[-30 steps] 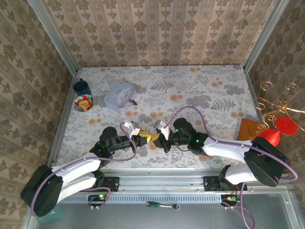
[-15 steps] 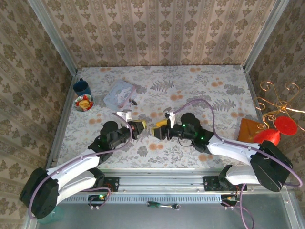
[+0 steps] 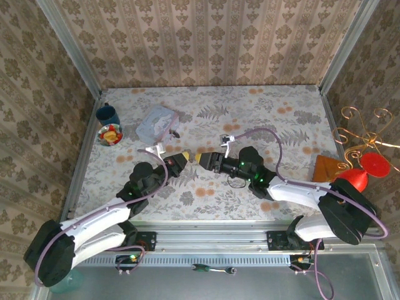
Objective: Unlock the padlock with the key
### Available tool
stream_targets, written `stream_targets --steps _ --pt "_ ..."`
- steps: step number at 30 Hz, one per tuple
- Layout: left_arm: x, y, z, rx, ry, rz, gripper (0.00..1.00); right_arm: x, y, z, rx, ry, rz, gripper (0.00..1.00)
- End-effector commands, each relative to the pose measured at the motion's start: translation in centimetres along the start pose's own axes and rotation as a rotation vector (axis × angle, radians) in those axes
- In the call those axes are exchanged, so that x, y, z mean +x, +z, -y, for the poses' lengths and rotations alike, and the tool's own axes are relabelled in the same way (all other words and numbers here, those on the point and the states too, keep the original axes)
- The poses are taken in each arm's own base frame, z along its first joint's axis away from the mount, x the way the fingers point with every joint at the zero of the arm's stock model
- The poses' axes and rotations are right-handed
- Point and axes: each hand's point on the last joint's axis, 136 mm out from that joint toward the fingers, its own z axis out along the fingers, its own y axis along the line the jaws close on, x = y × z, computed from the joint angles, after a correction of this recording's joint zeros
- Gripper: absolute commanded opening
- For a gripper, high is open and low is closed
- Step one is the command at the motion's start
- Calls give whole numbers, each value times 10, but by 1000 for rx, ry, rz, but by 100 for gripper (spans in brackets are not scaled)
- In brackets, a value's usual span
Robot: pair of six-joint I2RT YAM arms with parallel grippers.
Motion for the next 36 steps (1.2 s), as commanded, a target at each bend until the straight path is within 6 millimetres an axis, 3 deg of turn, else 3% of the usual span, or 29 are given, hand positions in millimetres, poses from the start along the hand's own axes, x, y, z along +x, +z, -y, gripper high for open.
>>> stream_targets --steps 1,18,30,36 --pt "-21 5 34 112 -42 58 0 -9 1 -13 -53 61 40 55" --pt "-25 6 59 170 -54 35 0 -5 5 -7 -76 167 23 53" --pt "-21 6 62 166 -44 19 0 -7 9 -20 -135 174 9 32" --pt "-21 6 60 160 -43 22 0 -8 10 -20 -131 189 6 28"
